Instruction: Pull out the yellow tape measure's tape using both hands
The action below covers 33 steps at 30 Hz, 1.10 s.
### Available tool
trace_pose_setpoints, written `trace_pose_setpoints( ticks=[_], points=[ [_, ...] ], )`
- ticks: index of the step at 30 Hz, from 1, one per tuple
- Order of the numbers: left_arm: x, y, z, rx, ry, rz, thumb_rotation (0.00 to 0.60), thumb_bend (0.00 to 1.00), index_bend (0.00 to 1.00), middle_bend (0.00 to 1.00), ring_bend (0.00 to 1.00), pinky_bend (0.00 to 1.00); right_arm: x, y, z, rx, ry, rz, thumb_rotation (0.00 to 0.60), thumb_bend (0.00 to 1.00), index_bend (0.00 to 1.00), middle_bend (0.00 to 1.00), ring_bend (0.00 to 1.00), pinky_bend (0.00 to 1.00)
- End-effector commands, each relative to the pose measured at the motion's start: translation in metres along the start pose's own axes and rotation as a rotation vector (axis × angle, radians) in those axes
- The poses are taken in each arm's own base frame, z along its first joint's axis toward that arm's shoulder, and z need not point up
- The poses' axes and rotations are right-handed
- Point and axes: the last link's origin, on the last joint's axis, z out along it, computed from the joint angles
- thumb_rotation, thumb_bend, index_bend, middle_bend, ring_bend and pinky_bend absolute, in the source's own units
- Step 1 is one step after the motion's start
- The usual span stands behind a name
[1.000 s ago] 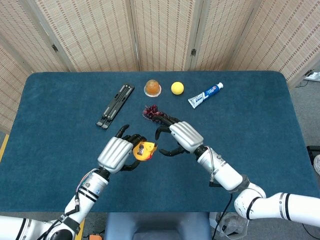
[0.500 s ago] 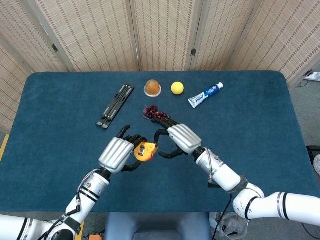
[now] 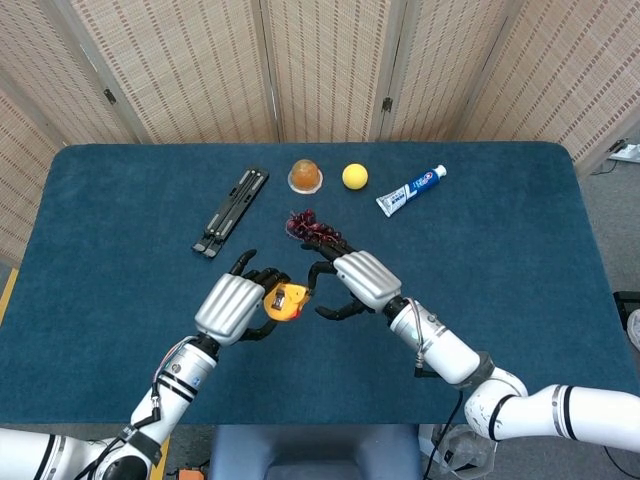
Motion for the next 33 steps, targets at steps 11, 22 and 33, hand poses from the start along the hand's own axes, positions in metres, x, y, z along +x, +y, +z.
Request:
trace_pose_setpoints(
  ticks=[11,22,33],
  points=[
    [-0.0043,-0.0076,0.0002,0.017,-0.012,0.004,0.600,0.37,0.45,0.44,0.39,0.09,-0.0009,0.0029,0.0016,-0.010,0.000,0.008,0.600,0.32,0.55,0.16,0.12,0.13],
    [-0.0064,-0.0082,0.0016,0.017,-0.015,0.004,0.600,0.37,0.45,0.44,0.39,0.09,-0.0002,0.0043,0.0040,-0.016,0.006,0.011,0.600,0.36,0.58,0.18,0.13,0.13],
    [-0.0105,-0.0124,0.0028,0.024,-0.019,0.014,0.600,0.37,0.45,0.44,0.39,0.09,0.0018,0.0055,0.0030,-0.018,0.011,0.011,0.600,0.50,0.60,0.19,0.14,0.13]
  ],
)
